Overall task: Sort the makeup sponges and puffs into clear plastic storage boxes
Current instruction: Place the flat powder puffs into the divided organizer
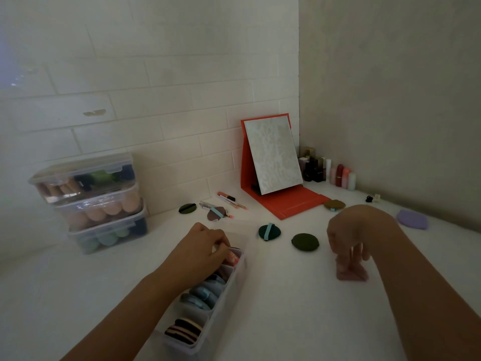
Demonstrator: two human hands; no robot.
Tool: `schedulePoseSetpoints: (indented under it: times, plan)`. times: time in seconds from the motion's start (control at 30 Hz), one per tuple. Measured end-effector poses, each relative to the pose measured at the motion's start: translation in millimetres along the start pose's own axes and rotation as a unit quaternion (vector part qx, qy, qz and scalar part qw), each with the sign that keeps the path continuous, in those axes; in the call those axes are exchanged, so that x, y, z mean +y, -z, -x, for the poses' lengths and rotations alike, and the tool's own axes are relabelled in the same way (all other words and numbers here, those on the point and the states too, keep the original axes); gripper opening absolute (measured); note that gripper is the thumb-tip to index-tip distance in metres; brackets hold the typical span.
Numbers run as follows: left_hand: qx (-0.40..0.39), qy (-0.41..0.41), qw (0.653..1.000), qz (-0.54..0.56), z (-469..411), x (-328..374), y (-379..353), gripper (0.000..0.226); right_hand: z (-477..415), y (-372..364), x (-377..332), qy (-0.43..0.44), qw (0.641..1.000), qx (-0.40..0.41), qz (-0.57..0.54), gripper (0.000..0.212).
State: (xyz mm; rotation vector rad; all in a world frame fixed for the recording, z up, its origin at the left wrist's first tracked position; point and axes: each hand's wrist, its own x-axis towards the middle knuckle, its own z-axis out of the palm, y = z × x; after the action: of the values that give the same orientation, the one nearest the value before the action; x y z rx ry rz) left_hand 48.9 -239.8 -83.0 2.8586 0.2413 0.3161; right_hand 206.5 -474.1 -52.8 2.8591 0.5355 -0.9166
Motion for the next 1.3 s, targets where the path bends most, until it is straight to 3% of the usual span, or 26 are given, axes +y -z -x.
schedulePoseSetpoints:
  times: [0.17, 0.23, 0.3, 0.37, 0.43, 0.5, 0.57, 0.67, 0.77, 0.9, 1.03, 1.13, 1.3]
  plan:
    - [0.003, 0.003, 1.0, 0.003, 0, -1, -1, 0.024, -8, 1, -4, 0.034, 0.999, 0.015, 0.032, 0.038]
    - [0.0, 0.003, 1.0, 0.002, -1, -2, -1, 0.024, -6, 4, -7, 0.063, 0.995, 0.081, 0.02, 0.035]
    - [-0.002, 0.004, 1.0, 0.004, -1, -2, 0, 0.023, -7, 6, -11, 0.091, 0.979, 0.17, -0.058, 0.025]
    - [-0.004, 0.004, 1.0, 0.006, -1, -3, -1, 0.022, -8, 7, -22, 0.129, 0.933, 0.28, -0.187, 0.013]
    - [-0.004, 0.004, 1.0, 0.008, -1, -3, -1, 0.021, -4, 7, -39, 0.194, 0.862, 0.358, -0.304, 0.012]
    - [0.001, 0.004, 1.0, 0.013, -1, -2, -1, 0.02, 5, 0, -61, 0.271, 0.805, 0.374, -0.372, 0.015]
    - [0.005, 0.004, 1.0, 0.012, -1, -1, -1, 0.021, 13, -12, -83, 0.338, 0.78, 0.369, -0.377, 0.016]
    - [0.011, -0.001, 1.0, 0.009, -1, -1, -2, 0.024, 12, -30, -105, 0.387, 0.789, 0.375, -0.294, 0.013]
    - [0.013, 0.002, 1.0, 0.008, -2, -1, -2, 0.023, 3, -40, -116, 0.382, 0.817, 0.384, -0.198, 0.018]
    - [0.017, 0.008, 1.0, -0.006, -1, 1, -3, 0.025, -2, -45, -122, 0.387, 0.819, 0.404, -0.127, 0.018]
    - [0.036, -0.022, 0.999, 0.002, 1, 0, -2, 0.023, -4, -43, -118, 0.409, 0.814, 0.392, -0.133, 0.014]
    - [0.0, -0.063, 0.998, -0.026, 2, -1, -1, 0.028, -5, -42, -114, 0.43, 0.82, 0.34, -0.165, 0.007]
    - [-0.027, -0.087, 0.992, -0.09, 7, 0, 6, 0.04, -6, -34, -105, 0.421, 0.776, 0.37, -0.289, 0.004]
